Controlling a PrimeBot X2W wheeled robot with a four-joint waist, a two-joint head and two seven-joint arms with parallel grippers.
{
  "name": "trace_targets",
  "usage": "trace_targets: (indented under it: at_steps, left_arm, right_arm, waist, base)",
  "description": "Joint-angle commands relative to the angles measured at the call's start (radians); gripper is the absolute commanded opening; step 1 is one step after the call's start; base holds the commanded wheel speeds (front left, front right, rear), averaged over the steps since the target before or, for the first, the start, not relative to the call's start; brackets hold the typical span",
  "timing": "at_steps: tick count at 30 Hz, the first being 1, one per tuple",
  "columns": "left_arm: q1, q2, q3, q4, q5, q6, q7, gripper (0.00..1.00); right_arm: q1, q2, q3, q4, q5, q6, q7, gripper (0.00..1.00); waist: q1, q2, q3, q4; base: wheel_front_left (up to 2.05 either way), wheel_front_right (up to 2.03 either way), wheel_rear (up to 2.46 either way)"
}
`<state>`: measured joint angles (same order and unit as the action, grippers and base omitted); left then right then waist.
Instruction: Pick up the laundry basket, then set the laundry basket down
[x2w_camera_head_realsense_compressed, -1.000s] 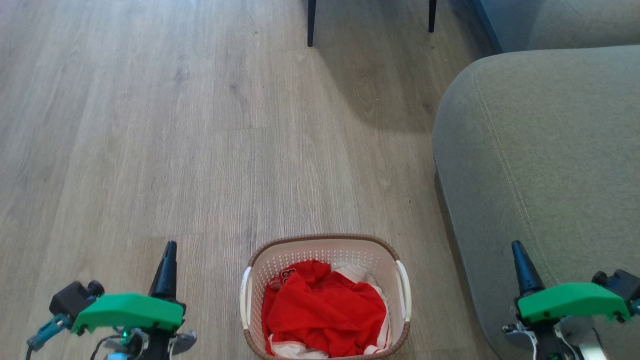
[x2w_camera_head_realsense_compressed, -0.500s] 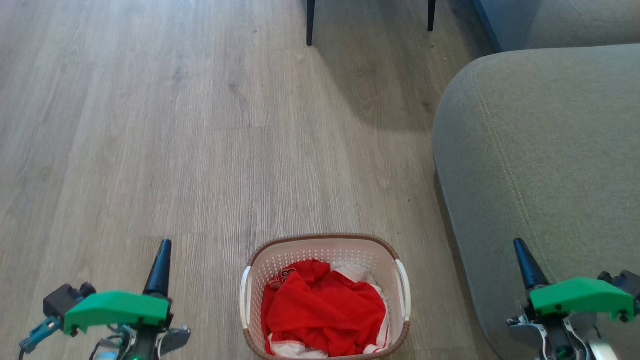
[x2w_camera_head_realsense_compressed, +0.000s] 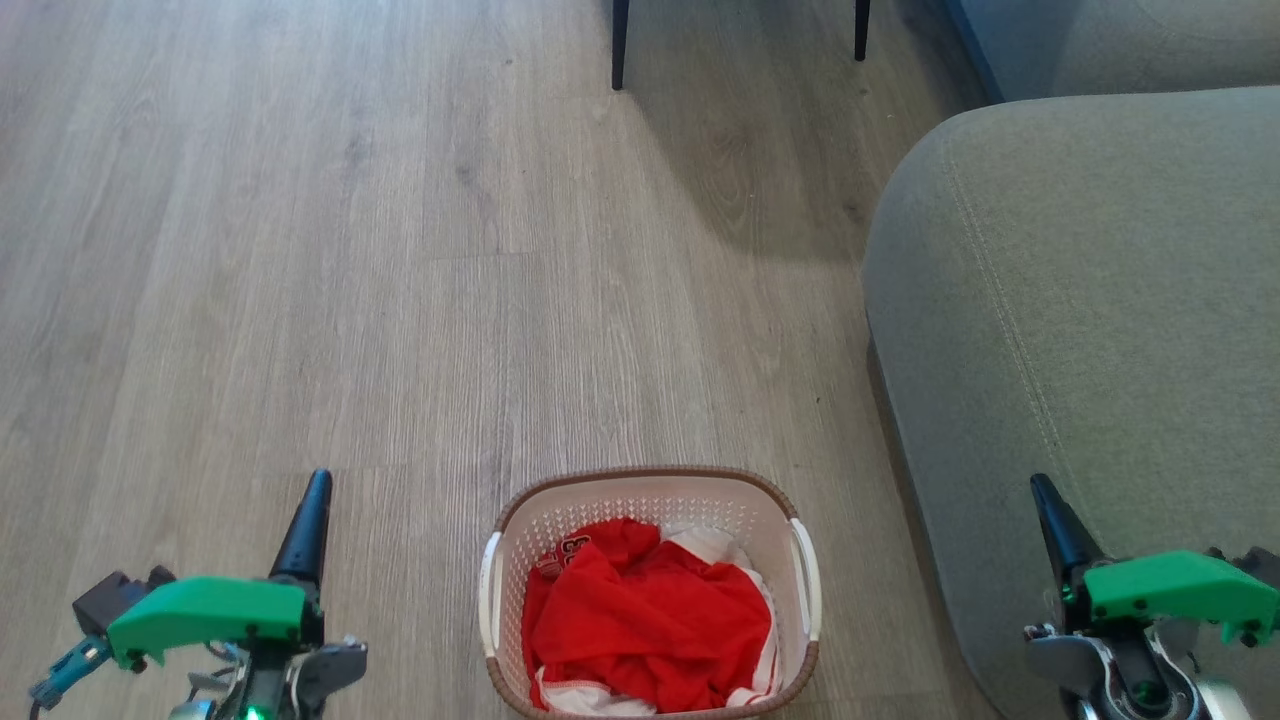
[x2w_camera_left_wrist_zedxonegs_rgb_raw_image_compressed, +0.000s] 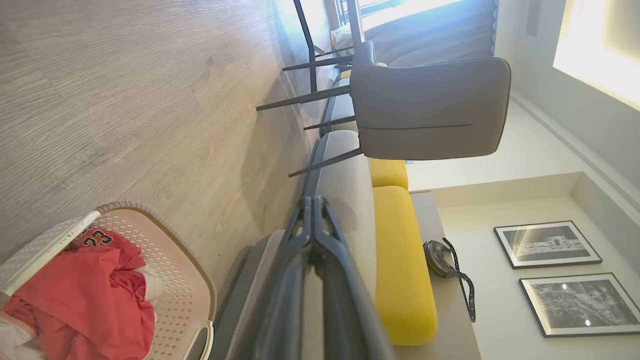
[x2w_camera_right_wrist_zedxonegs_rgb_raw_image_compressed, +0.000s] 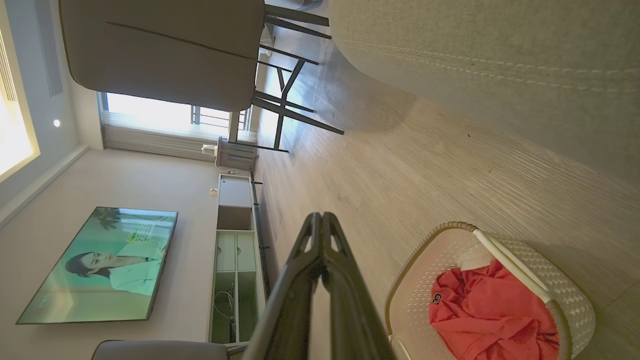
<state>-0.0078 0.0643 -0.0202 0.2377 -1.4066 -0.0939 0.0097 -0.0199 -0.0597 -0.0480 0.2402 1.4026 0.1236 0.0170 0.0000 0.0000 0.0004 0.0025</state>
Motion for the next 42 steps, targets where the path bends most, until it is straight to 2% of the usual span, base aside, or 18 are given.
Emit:
trace_targets:
  at_steps: [1,21,42]
  left_arm:
    - [-0.066,0.016,0.039,-0.025,-0.029,-0.011,0.011,0.0]
    - [-0.097,0.014,0.094,0.005,-0.232,-0.036,0.072,0.0]
    - [-0.098,0.008,0.103,0.006,-0.227,-0.037,0.079,0.0]
  right_arm:
    - [-0.058,-0.018,0.007,-0.028,0.029,0.006,0.007,0.0]
    - [-0.084,-0.016,-0.029,0.002,0.233,0.007,0.067,0.0]
    - [-0.085,-0.011,-0.038,0.003,0.229,0.007,0.074,0.0]
  waist:
    - [0.0,0.0,0.0,0.0]
    - [0.0,0.0,0.003,-0.002]
    - [0.0,0.0,0.003,-0.002]
  base:
    - [0.0,0.0,0.0]
    - [0.0,0.0,0.0]
    - [0.0,0.0,0.0]
